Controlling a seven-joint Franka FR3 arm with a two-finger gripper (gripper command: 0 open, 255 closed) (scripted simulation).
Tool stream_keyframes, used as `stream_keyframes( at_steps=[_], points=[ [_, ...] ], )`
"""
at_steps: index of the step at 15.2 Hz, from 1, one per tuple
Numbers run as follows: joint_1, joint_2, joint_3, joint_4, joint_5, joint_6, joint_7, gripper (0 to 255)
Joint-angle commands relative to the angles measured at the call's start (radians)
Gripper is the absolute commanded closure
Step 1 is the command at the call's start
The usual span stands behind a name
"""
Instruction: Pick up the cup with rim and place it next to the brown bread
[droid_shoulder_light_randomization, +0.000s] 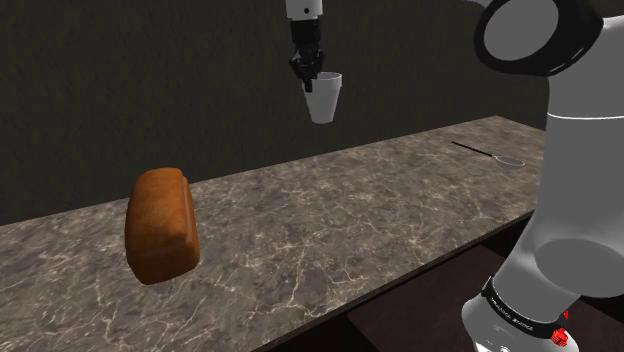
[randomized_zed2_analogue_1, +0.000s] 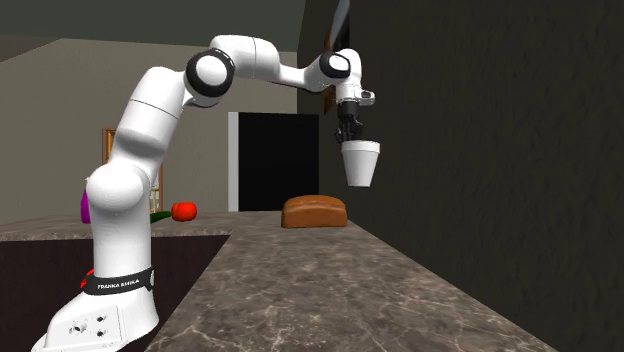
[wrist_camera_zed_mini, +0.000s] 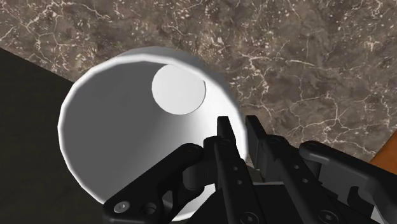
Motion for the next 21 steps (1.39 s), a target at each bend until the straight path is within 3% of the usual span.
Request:
stream_keyframes(
  at_steps=[1, 9, 17, 21],
  points=[
    [0.03, -0.013, 0.014, -0.013, -0.002, -0.003, 0.044, 255],
    [0.148, -0.03, 0.074, -0.036, -0.008, -0.009, 0.219, 255],
    [0.274, 0.033, 0.133, 0.058, -0.02, -0.052, 0.395, 255],
    [0.269, 0.006, 0.132, -0.038, -0.016, 0.017, 0.398, 255]
  ],
)
